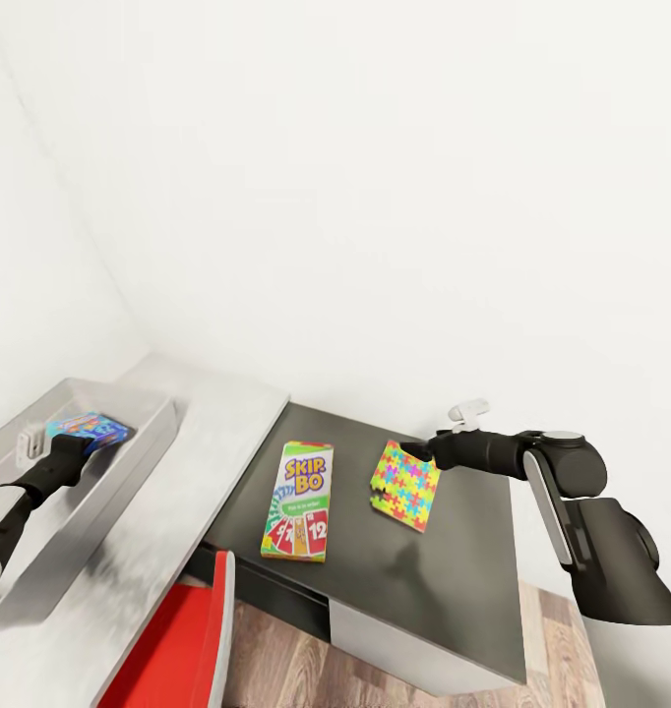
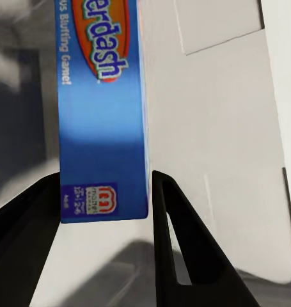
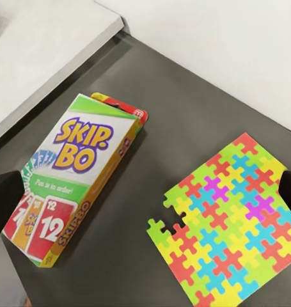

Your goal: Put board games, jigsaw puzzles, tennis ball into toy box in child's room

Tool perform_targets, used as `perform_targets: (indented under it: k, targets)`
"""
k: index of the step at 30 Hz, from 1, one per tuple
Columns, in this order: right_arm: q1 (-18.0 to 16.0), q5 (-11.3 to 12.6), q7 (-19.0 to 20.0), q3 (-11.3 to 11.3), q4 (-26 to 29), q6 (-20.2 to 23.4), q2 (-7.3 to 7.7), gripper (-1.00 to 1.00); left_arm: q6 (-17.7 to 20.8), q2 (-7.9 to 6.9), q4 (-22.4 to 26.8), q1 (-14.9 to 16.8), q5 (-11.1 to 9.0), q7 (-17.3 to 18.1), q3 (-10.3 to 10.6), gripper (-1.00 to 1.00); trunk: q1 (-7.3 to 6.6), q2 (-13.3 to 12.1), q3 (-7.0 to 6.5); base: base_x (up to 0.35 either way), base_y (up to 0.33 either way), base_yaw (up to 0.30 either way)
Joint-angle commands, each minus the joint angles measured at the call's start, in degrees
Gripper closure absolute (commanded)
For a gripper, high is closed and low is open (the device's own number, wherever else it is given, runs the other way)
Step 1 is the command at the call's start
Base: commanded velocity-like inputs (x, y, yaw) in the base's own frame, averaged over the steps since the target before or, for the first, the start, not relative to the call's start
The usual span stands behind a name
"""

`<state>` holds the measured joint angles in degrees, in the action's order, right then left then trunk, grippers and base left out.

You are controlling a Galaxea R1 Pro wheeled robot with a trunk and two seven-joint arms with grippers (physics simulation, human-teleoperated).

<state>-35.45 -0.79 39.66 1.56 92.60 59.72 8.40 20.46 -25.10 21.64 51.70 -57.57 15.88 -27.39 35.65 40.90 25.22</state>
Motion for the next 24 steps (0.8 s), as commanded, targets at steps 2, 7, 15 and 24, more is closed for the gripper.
perform_targets:
  k: [2, 7, 15, 24]
  targets:
    - [-0.1, -0.1, 0.2, 0.0, 0.0, 0.3, 0.05, -1.0, 0.5, -0.01, 0.0, 0.1, -0.3, 0.1, -0.4, 1.0, 0.01, 0.1, 0.2, 0.0, 0.0, 0.0]
    - [-0.1, -0.1, 0.2, -0.1, 0.0, 0.3, 0.11, -1.0, 0.6, -0.03, 0.0, 0.1, -0.3, -0.2, 1.2, -1.0, 0.01, 0.1, 0.33, 0.0, 0.0, 0.0]
    - [-0.1, -0.1, 0.2, -0.1, 0.0, 0.3, 0.18, -1.0, 0.7, -0.04, 0.0, 0.1, -0.3, -1.5, 2.6, -1.0, 0.01, 0.1, 0.36, 0.0, 0.0, 0.0]
    - [-0.1, -0.1, 0.2, -1.2, 0.0, 0.3, 0.21, -1.0, 1.8, -0.81, 0.0, 0.0, -0.4, -5.1, 4.2, -1.0, 0.01, 0.1, 0.36, 0.0, 0.0, 0.0]
